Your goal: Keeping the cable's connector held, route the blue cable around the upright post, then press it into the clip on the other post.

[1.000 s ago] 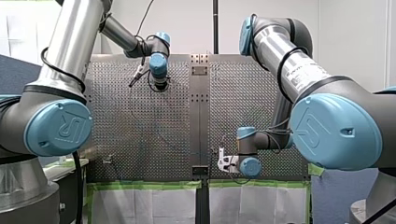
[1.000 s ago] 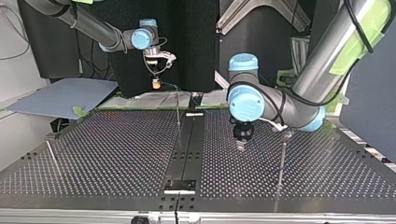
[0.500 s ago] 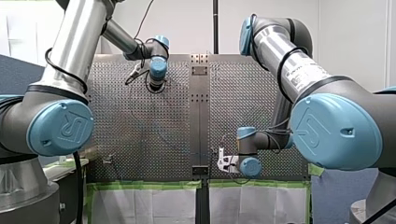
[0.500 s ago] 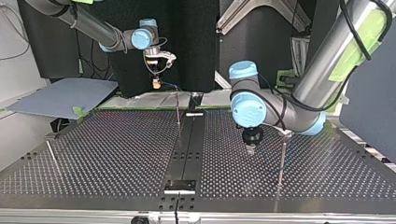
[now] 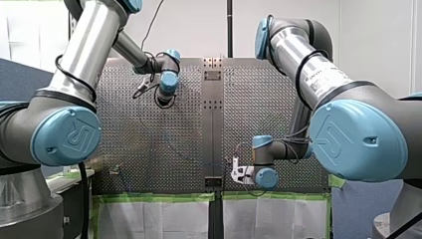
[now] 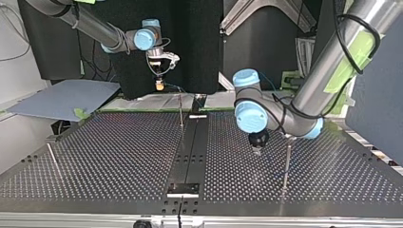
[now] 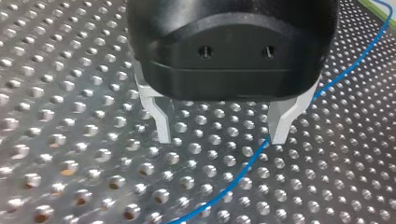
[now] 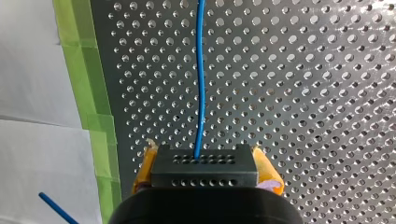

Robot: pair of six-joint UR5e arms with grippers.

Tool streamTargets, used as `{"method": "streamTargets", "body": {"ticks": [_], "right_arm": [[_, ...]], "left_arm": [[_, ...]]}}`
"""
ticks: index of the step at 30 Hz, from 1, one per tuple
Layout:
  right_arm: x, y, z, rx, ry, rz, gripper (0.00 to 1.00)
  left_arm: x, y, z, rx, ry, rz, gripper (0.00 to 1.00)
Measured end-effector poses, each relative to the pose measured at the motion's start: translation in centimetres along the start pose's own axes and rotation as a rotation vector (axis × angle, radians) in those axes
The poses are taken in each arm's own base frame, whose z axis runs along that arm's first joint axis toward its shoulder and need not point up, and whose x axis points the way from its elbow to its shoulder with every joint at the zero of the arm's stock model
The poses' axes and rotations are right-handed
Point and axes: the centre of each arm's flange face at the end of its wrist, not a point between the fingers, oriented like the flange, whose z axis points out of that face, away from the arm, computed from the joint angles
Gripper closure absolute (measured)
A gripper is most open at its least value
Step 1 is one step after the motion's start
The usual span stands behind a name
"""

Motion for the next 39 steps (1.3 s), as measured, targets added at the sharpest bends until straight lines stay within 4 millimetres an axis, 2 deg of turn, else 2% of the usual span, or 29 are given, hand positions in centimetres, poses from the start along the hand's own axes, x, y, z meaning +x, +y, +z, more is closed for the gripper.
{"method": "streamTargets", "body": {"ticks": [4,11,21,31,39], "right_arm": [[0.0,0.0,0.0,0.002,0.000,0.003,1.00],[0.0,-0.1,-0.1,0.005,-0.001,0.005,1.00],[-0.1,-0.3,-0.1,0.007,-0.003,0.005,1.00],[-0.1,-0.3,-0.1,0.007,-0.003,0.005,1.00],[-0.1,-0.3,-0.1,0.008,-0.004,0.005,1.00]], "left_arm": [[1.0,-1.0,0.8,0.006,0.019,0.014,0.00],[1.8,-1.6,1.5,0.003,0.032,0.027,0.00],[5.3,-5.1,3.1,0.019,0.104,0.102,0.00],[7.1,-6.6,3.8,0.013,0.145,0.152,0.00],[9.6,-9.1,4.3,0.028,0.189,0.196,0.00]]}}
